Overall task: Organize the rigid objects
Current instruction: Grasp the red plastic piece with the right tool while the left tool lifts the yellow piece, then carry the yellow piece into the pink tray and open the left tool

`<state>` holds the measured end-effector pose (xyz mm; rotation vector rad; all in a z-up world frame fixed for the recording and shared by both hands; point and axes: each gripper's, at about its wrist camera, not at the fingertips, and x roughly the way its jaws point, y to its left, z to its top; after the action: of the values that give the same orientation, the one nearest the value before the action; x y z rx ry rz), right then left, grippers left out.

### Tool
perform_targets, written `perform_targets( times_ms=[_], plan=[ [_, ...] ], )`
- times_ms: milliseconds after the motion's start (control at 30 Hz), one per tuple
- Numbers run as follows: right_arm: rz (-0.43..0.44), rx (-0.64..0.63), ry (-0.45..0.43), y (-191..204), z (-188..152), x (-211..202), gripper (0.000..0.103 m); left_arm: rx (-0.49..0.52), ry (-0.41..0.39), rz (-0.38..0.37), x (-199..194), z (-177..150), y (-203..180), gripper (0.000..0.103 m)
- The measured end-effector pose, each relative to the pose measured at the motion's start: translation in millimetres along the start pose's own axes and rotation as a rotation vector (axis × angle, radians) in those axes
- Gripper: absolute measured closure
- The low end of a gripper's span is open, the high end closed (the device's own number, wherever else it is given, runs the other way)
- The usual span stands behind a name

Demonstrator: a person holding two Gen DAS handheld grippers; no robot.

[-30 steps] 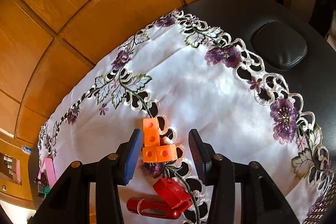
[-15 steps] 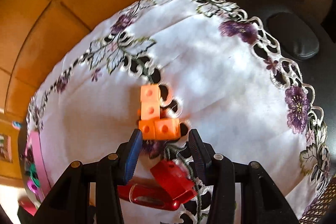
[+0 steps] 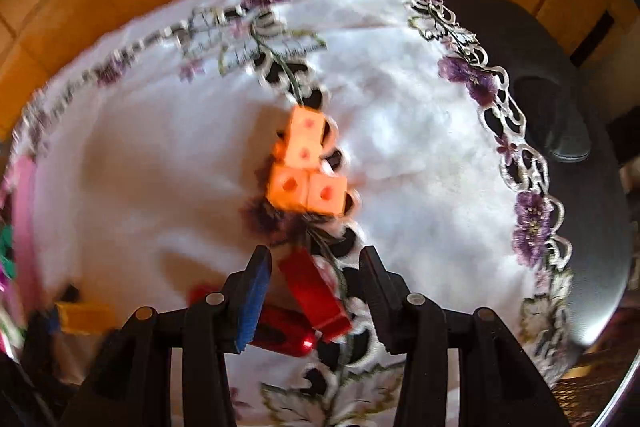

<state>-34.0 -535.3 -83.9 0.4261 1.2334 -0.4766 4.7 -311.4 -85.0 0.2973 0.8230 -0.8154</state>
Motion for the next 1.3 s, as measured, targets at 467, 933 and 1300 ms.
perform_targets(
  times_ms=[467,933,1300],
  plan=[
    [0.202,-0.175,-0.101,74.1,17.8,4.1,0.089,0.0,-0.016,0.004,-1.6,-2.5,-1.8,0.034],
    [0.069,-0.362,-0.178,105.2,4.9,6.9,0.089,0.007,-0.016,0.028,-2.5,-1.7,-2.4,0.034],
    [0.05,-0.402,-0.2,106.3,0.7,5.9,0.089,-0.058,-0.055,0.027,-41.3,12.3,-1.2,0.034]
  ],
)
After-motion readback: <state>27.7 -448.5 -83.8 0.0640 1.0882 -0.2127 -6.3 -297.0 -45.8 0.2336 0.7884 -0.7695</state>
